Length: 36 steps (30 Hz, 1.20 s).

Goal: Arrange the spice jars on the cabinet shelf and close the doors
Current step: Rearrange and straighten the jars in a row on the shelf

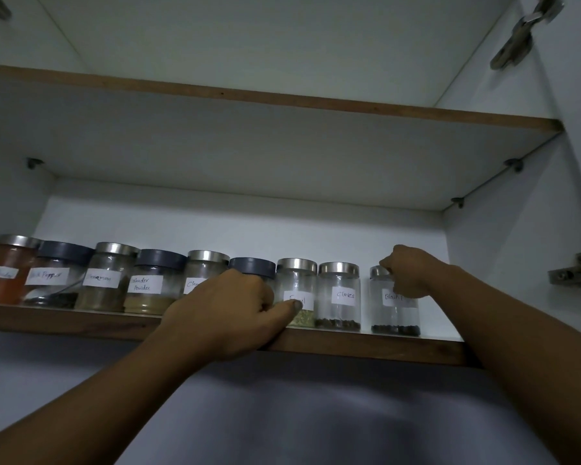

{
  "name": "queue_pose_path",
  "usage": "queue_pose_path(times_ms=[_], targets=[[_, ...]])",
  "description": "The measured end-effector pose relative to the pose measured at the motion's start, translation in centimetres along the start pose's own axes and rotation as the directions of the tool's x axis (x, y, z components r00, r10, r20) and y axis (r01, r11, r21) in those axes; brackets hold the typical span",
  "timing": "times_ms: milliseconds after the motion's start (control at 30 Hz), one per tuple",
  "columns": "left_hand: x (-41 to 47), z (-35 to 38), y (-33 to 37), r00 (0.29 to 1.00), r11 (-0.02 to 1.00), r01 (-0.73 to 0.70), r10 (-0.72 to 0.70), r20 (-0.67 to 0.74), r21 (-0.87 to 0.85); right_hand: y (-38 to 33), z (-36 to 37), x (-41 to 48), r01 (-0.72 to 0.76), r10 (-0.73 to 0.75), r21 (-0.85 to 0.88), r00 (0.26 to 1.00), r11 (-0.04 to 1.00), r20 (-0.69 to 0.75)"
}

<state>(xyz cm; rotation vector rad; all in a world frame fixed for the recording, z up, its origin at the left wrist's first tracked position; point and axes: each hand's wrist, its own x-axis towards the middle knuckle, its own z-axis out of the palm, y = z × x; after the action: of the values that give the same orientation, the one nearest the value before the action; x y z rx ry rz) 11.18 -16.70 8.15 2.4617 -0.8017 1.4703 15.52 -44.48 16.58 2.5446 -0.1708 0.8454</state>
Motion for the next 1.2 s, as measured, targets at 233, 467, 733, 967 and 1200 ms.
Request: queue_pose_path(times_ms=[233, 467, 733, 967, 1200], targets=[[-0.2, 0.0, 0.2, 1.000, 1.000, 0.003, -0.003, -0.011, 0.031, 0.1, 0.7, 0.3, 0.022, -0.031, 0.153, 0.998, 0.988, 0.055], [-0.5, -0.1, 0.5, 0.999, 1.000, 0.004, -0.003, -0.032, 0.025, -0.4, 0.9, 0.0, -0.111, 0.080, 0.432, 0.993, 0.895, 0.088], [-0.5, -0.2, 0.3, 1.000, 1.000, -0.001, 0.001, -0.025, 0.001, -0.3, 2.0, -0.6, -0.291, 0.018, 0.741, 0.936, 0.605, 0.352], [-0.4, 0.0, 0.5, 0.999, 0.999, -0.038, 0.038, -0.022, -0.033, -1.3, 1.7, -1.0, -0.328, 0.055, 0.734, 0.927, 0.595, 0.370], [-0.8, -0.7, -0.3, 0.995, 0.988, -0.096, 0.098, 0.009, -0.120, -2.4, 0.0, -2.4, -0.376, 0.141, 0.629, 0.910, 0.681, 0.391]])
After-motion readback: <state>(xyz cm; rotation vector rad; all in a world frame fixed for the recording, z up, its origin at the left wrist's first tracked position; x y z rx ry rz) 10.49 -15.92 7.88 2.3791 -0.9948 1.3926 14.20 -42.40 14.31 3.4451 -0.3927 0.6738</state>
